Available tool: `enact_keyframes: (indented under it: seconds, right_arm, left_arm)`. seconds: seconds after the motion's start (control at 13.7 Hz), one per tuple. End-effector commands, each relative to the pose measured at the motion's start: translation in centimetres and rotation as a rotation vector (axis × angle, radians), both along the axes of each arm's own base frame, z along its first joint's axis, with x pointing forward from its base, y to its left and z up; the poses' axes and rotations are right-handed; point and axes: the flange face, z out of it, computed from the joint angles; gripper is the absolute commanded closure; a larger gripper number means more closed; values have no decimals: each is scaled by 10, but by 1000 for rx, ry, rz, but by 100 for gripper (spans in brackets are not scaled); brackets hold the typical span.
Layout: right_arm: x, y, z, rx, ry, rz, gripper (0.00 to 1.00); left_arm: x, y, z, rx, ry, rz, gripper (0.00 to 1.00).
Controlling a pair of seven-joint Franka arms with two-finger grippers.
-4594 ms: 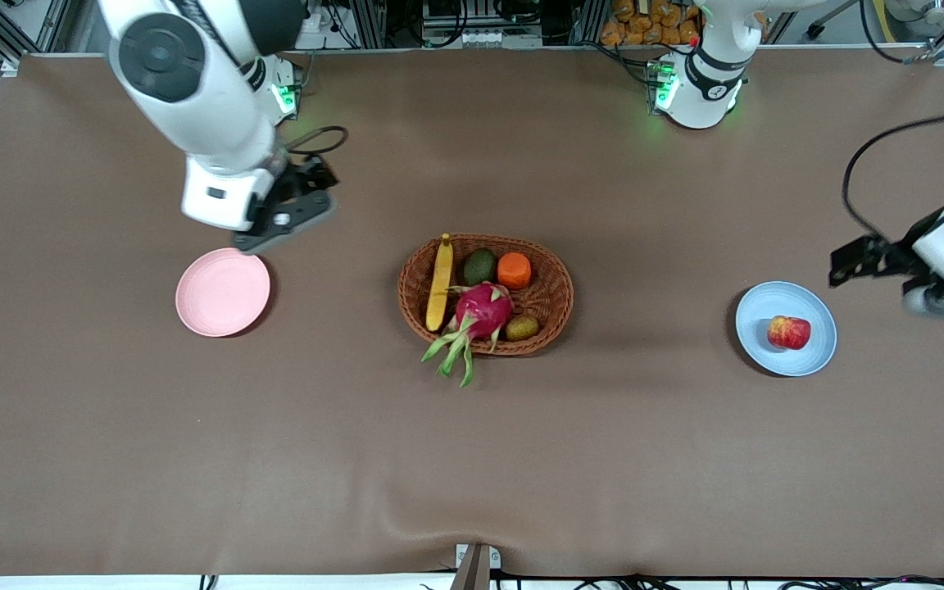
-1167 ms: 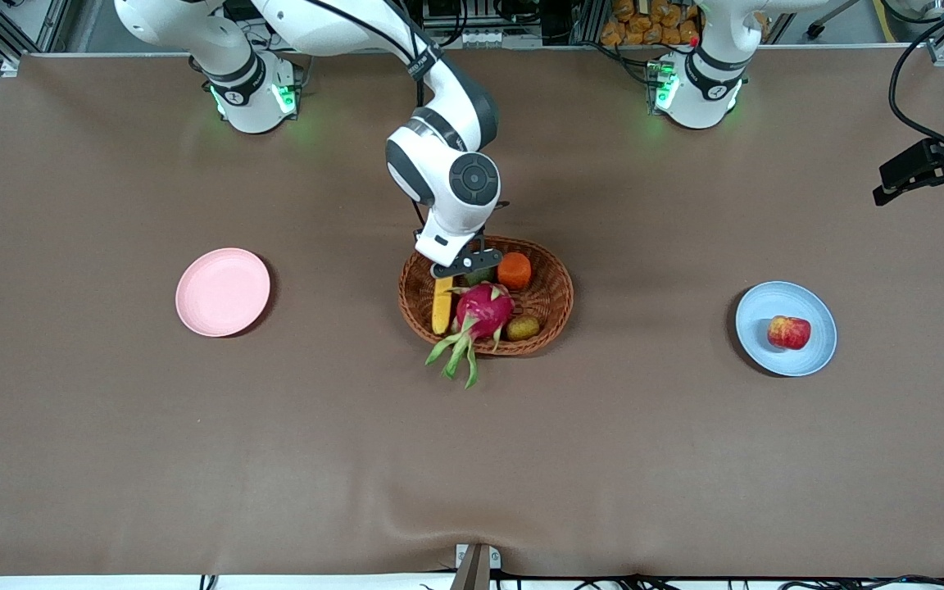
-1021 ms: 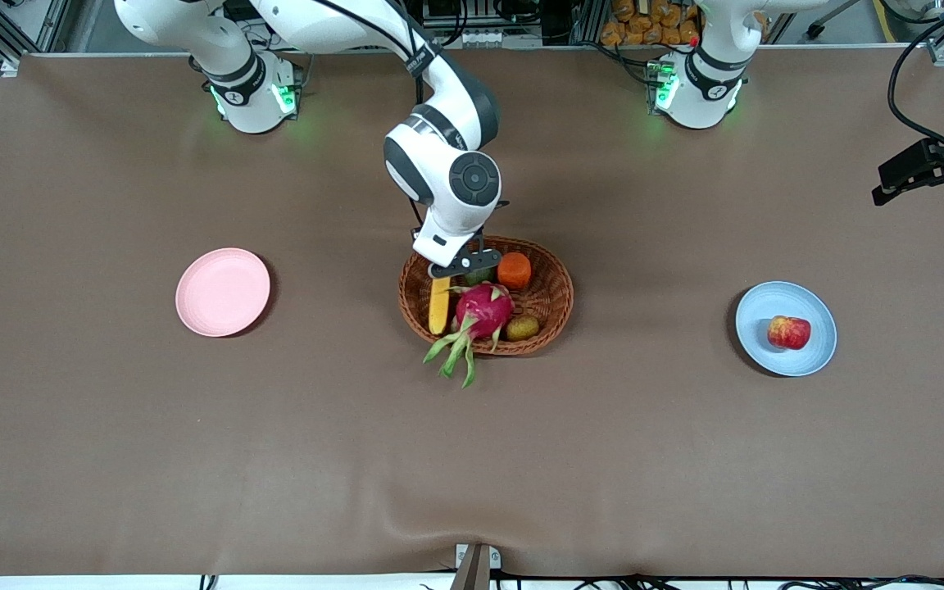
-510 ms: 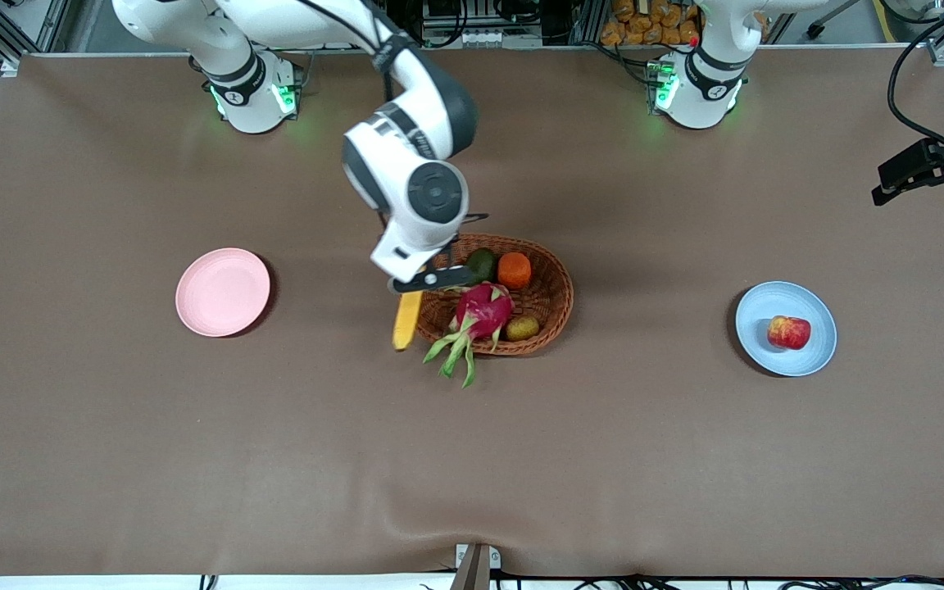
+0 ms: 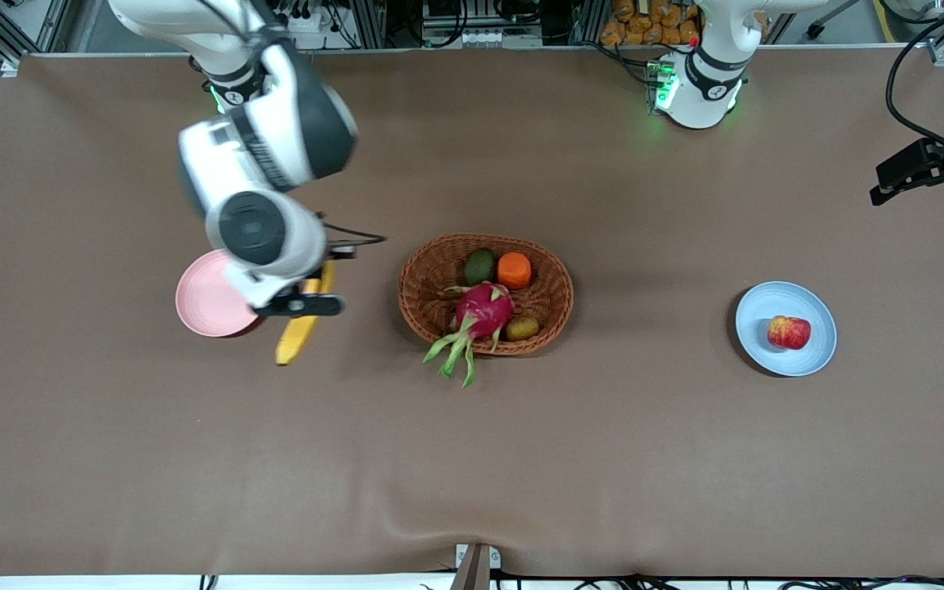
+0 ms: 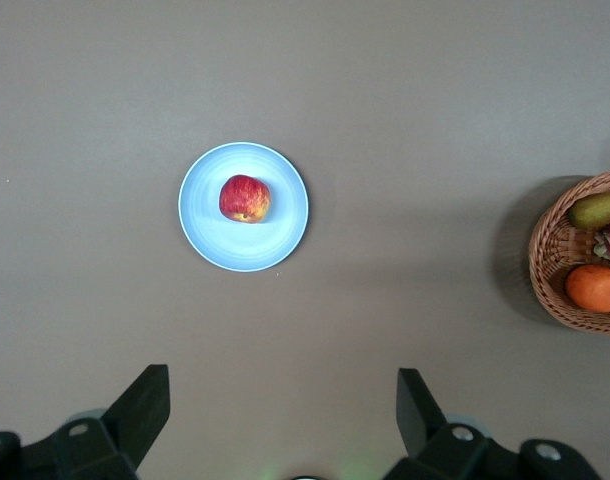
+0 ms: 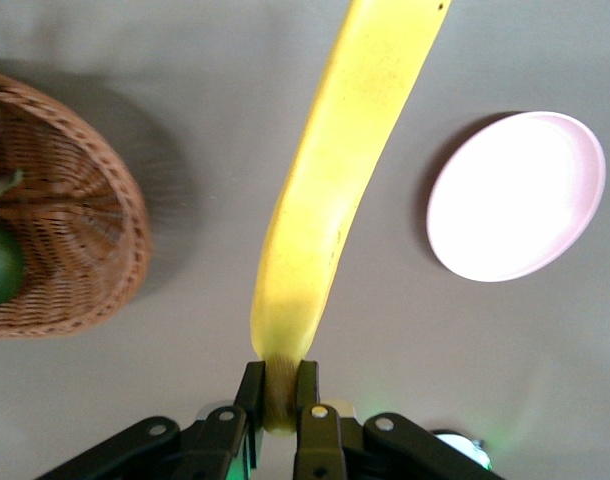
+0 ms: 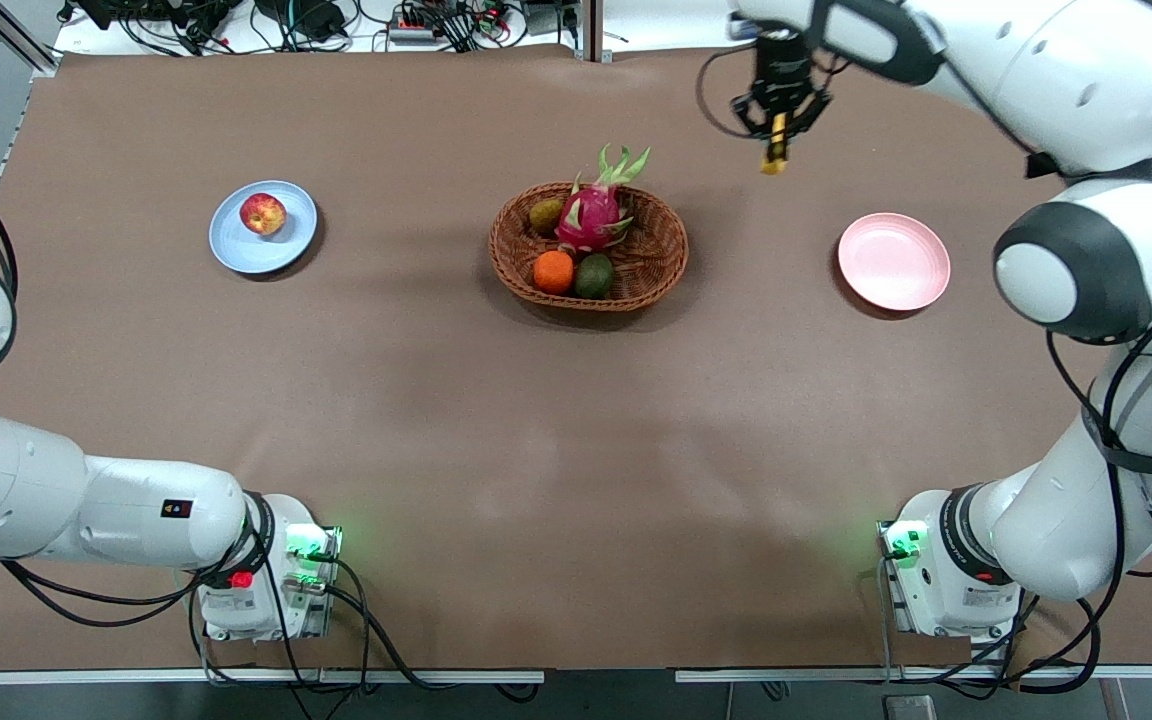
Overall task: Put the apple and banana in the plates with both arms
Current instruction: 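Lift the banana with the right gripper and carry it to the pink plate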
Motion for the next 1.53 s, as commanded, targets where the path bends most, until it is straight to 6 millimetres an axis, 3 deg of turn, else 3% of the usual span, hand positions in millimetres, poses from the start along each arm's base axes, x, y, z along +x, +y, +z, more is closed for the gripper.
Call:
enact_keyframes:
  seconds: [0.0,0.22,0.51,0.73,1.02,1.31,1.46]
  right_arm:
    - [-15,-50,8,-16,22,-10,100]
    - [-30,-101,1,-6,14,21,100]
    - [-67,-151,-25,35,3,8,100]
    - [-83,-188,-63,51,9,-24,100]
    - [-98,-224,-111,64,23,-57,100]
    - [-94,-273,-152,110,52,-57,100]
    - [-92,-279,-176,124,74,-42,100]
  left_arm:
    - [1,-1,2,13,-1,0,0]
    - [1,-1,2,13,0,-2,0]
    - [1,-1,0,12,3,0,0]
    - [1,-1,1,13,2,-2,0]
    - [1,-1,-1,13,5,-2,0]
    - [2,-1,-2,14,8,-2,0]
    - [3,-1,-3,14,9,-2,0]
